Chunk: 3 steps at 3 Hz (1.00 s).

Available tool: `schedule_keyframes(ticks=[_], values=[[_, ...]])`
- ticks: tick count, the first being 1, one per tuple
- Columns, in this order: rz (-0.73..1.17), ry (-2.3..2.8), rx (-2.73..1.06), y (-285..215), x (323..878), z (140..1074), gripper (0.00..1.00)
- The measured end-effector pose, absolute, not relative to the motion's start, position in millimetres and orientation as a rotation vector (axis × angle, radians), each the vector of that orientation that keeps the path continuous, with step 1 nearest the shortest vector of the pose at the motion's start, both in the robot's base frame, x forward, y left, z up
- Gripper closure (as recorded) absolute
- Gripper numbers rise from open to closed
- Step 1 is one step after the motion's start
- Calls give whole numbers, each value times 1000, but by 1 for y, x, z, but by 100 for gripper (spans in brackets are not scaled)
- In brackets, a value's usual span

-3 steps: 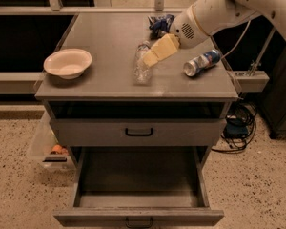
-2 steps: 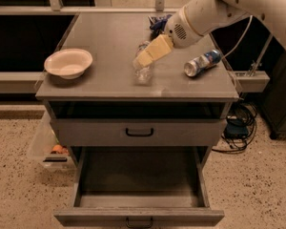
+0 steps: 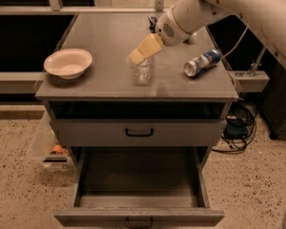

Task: Place water bottle into middle drawer

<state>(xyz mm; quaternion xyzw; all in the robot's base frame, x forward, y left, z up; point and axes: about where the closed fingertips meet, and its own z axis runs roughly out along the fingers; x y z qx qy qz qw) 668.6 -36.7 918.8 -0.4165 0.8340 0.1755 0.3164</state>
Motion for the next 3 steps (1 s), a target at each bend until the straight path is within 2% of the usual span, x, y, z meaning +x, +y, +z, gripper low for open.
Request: schedule_keyframes(ticks=[3], values=[[441,2255,-1065,-29,701,896,0]])
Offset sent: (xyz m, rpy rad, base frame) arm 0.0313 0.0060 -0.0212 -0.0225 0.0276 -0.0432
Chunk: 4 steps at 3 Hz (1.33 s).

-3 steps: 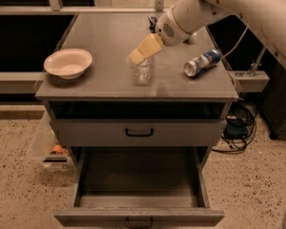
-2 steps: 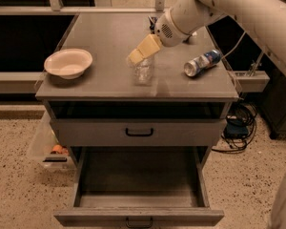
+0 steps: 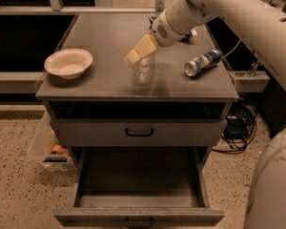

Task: Place water bottle into middle drawer

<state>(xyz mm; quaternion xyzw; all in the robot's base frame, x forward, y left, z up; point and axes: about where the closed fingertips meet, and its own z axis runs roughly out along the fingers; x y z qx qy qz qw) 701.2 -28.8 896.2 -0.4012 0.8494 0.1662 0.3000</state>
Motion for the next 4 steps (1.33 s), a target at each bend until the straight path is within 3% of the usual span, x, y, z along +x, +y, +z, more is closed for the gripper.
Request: schedule_keyframes(ticks=[4], values=[[449,2344,-987,-41,722,854,0]])
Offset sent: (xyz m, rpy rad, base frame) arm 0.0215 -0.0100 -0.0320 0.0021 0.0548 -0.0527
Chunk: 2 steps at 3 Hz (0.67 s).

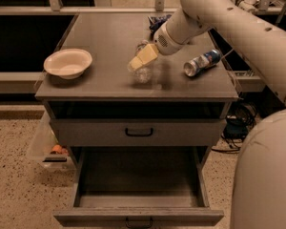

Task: Place water bottle into middle drawer

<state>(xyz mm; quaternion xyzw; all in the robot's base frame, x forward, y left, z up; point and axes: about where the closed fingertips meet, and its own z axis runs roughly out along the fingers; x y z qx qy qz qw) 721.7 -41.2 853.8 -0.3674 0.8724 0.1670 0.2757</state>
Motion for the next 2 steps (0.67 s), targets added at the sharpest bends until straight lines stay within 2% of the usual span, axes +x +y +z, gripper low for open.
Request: schedule_keyframes(ticks=[1,2], values=[[449,2344,-987,-41,722,854,0],[449,2344,-987,-41,722,854,20]])
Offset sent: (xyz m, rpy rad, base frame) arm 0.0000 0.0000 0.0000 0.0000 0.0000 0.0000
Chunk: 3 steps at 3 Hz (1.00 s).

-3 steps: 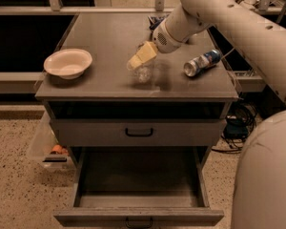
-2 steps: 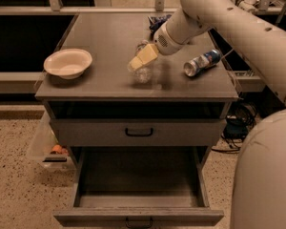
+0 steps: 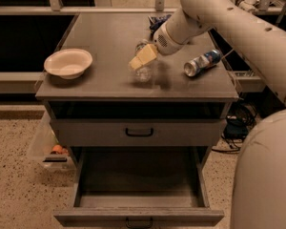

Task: Place water bottle into middle drawer

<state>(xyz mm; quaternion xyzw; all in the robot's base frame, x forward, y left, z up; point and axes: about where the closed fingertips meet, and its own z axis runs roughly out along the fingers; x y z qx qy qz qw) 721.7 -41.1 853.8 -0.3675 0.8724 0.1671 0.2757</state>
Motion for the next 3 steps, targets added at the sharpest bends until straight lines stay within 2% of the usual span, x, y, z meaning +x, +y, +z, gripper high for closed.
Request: schedule_keyframes(ticks=[3], values=[[449,2344,-988,-41,722,854,88]])
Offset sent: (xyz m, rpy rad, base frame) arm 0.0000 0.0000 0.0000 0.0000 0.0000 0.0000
